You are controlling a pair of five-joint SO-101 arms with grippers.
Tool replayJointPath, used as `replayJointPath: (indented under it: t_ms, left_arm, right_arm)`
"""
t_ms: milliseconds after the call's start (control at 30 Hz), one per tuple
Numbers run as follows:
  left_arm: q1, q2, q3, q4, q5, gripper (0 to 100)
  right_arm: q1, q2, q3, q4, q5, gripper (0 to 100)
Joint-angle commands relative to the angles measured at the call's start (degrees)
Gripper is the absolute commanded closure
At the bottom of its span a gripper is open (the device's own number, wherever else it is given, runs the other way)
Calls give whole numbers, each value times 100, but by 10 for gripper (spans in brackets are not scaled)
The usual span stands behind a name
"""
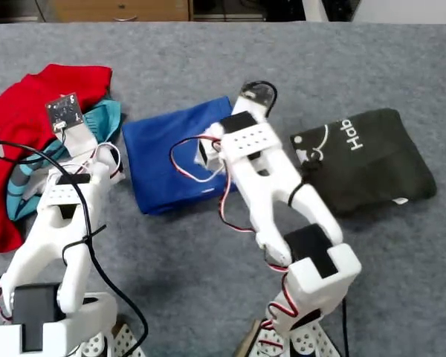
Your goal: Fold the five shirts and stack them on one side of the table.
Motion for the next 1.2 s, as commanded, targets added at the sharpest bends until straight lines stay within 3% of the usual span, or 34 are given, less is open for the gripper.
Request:
replayJointPath:
  t_ms: [0, 467, 800, 867, 1033, 1167]
  left_arm:
    - [53, -22, -273, -9, -35, 979]
    - [53, -13, -273, -9, -35, 978]
    - [53, -13, -273, -9, -35, 977]
    - [53, -13, -273, -9, -35, 977]
    - [53, -13, -273, -9, -35, 977]
    - [53, -13, -273, -9, -35, 977]
  right_arm:
    - [136, -119, -286, 334, -70, 688]
    - [198, 892, 31, -1081, -44, 688]
    - [646, 1367, 31, -1380, 273, 701]
    - [664, 1367, 31, -1380, 492, 755]
    - [664, 1376, 31, -1380, 774, 998]
    - [673, 1367, 40, -1371, 809, 991]
